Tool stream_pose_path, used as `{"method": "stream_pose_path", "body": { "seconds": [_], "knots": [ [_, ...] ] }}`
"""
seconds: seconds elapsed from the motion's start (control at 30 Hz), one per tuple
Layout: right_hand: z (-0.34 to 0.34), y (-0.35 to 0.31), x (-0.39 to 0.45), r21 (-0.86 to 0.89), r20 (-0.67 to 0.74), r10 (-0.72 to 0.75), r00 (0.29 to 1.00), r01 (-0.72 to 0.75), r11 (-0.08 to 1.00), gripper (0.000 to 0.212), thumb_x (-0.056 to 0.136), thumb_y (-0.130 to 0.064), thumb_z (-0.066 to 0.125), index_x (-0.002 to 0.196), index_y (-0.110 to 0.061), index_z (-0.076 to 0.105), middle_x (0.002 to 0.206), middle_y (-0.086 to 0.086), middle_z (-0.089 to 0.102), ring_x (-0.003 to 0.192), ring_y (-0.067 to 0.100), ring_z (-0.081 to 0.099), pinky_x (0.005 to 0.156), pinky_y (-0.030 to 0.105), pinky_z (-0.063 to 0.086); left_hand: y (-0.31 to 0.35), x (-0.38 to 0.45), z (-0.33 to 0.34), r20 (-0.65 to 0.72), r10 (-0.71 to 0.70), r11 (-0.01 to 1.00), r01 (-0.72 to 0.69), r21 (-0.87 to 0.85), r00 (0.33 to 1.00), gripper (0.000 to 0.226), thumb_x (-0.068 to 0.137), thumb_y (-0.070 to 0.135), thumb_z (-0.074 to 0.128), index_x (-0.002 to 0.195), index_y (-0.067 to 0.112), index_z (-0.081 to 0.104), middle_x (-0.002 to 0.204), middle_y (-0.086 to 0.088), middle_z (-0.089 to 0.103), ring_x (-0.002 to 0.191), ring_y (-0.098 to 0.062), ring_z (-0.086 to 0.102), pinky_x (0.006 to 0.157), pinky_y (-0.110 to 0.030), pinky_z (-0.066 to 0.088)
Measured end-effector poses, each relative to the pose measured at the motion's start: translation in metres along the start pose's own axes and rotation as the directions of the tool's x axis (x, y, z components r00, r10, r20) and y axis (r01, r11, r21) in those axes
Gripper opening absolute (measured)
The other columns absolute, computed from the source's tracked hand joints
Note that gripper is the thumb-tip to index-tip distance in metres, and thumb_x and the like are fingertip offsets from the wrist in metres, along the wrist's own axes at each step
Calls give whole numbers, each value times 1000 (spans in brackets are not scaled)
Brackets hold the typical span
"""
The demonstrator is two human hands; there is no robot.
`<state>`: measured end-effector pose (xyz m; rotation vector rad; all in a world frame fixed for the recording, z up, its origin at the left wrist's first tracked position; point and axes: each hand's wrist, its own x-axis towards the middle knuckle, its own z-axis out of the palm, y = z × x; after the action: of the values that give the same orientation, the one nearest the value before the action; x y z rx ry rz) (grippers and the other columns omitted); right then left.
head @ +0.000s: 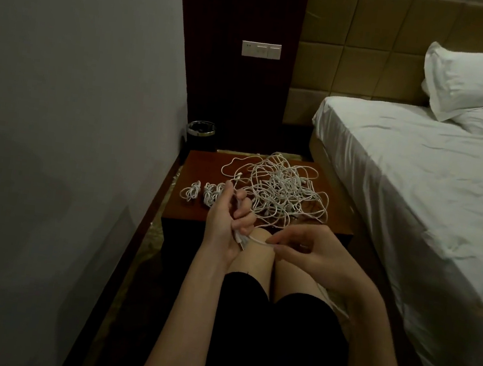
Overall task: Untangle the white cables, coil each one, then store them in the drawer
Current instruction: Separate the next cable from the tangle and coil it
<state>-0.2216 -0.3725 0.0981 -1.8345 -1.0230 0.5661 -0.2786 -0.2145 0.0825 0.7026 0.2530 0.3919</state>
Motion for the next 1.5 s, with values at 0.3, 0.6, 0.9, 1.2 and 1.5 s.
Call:
{"method": "stream_pose_path", "body": {
  "seconds": [0.3, 0.6, 0.9, 1.2, 1.5],
  "knots": [
    [13, -21, 3, -44, -7, -78, 997, 78, 996, 8, 87, -12, 69, 94, -13, 66, 81, 0, 74, 73, 3, 67, 72, 26, 52, -9, -3, 6, 11, -106, 963, 100, 249, 994, 49, 101, 50, 33, 67, 16, 42, 52, 3, 38, 46, -10, 31, 40, -19, 28],
    [28, -11, 13, -294, -172, -57, 983, 4, 956, 24, 73, -35, 80, 77, -24, 59, 75, -7, 66, 67, 8, 65, 69, 40, 58, -11, -7, 8, 43, -187, 882, 149, 447, 981, 35, 102, 32, 43, 72, 15, 53, 63, 0, 51, 53, -10, 53, 55, -24, 42],
    [18, -7, 9, -26, -93, 39, 995, -41, 999, 31, 78, -19, 78, 87, 5, 61, 71, 3, 72, 68, 10, 70, 74, 34, 59, -7, -7, 6, 70, -355, 719, 224, 658, 932, 47, 100, 40, 42, 63, 11, 49, 48, 0, 44, 40, -13, 40, 40, -20, 31],
    [7, -2, 4, 161, -273, -152, 950, 201, 966, 11, 85, -6, 68, 96, -9, 69, 64, 4, 63, 55, 6, 57, 55, 14, 42, -11, -15, 9, 297, -474, 784, 243, 571, 829, 53, 86, 64, 38, 64, 26, 67, 45, 6, 30, 29, -3, 20, 33, -13, 14],
    [8, 0, 4, 105, -261, -81, 962, 112, 988, 11, 89, -17, 65, 89, -11, 74, 76, -7, 70, 65, -6, 59, 56, 8, 42, -13, -14, 3, 306, -509, 753, 244, 611, 805, 44, 85, 58, 46, 94, 16, 58, 41, 7, 24, 29, -2, 18, 34, -14, 12]
  ]
}}
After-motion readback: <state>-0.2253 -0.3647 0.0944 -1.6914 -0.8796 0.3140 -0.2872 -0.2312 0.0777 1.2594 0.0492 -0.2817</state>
